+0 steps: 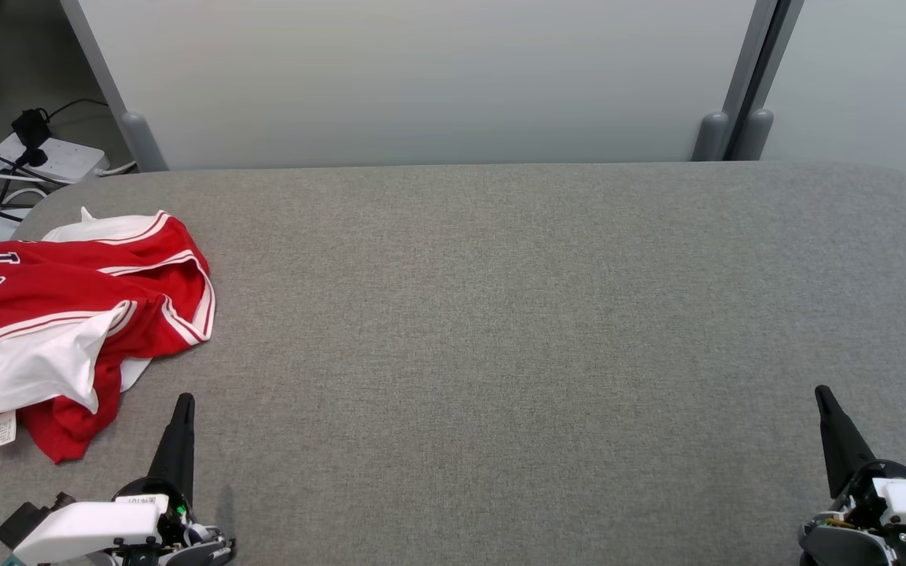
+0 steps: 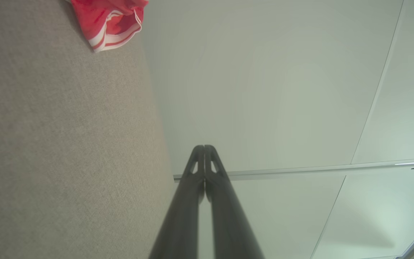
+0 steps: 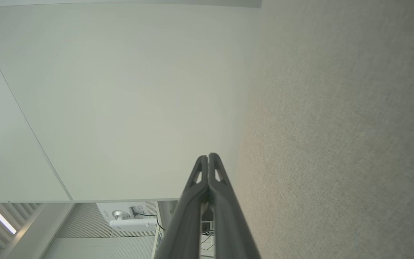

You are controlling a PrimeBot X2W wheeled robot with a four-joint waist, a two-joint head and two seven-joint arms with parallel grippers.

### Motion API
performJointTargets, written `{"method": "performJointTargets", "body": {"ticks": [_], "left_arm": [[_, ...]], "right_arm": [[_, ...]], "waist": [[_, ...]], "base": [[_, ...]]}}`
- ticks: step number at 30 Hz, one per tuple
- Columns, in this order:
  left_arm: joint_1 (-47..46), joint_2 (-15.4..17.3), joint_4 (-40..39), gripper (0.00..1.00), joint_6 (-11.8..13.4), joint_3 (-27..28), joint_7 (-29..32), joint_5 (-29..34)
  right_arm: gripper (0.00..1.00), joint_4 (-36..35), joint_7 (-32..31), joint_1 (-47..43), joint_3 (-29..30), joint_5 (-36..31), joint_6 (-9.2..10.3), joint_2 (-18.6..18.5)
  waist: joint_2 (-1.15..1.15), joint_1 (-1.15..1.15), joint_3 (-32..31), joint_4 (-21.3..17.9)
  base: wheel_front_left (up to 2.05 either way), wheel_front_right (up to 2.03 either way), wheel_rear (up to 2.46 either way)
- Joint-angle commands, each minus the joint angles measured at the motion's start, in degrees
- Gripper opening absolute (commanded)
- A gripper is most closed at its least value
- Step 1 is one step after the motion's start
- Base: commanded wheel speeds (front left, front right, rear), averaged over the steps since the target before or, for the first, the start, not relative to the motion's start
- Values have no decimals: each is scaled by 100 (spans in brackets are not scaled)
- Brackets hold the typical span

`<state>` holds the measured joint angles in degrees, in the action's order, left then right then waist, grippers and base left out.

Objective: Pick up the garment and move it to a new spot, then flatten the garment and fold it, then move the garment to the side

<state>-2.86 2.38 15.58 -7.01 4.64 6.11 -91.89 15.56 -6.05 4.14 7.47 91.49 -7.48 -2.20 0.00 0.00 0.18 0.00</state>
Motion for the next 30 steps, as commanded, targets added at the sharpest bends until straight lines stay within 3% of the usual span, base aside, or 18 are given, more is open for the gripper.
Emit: {"method": "performJointTargets", "body": {"ticks": [1,24,25,30], "left_arm": [[-333,50,-155,0,-47,187,36,-29],[-333,50,-155,0,-47,186,36,-29],[6,-1,16,100,1,-5,-5,3],[-56,1,-2,100,-1,-29,-48,25]], "right_arm": [[0,-154,-46,204,-91,65,-1,-68],[0,-154,-45,204,-93,66,-1,-67],[100,16,4,-4,-5,-3,-1,1],[100,-15,44,23,2,-26,-1,-10]], "waist": [[0,0,0,0],[0,0,0,0],[0,0,0,0],[0,10,-5,-1]], "base": [[0,0,0],[0,0,0],[0,0,0],[0,0,0]]}}
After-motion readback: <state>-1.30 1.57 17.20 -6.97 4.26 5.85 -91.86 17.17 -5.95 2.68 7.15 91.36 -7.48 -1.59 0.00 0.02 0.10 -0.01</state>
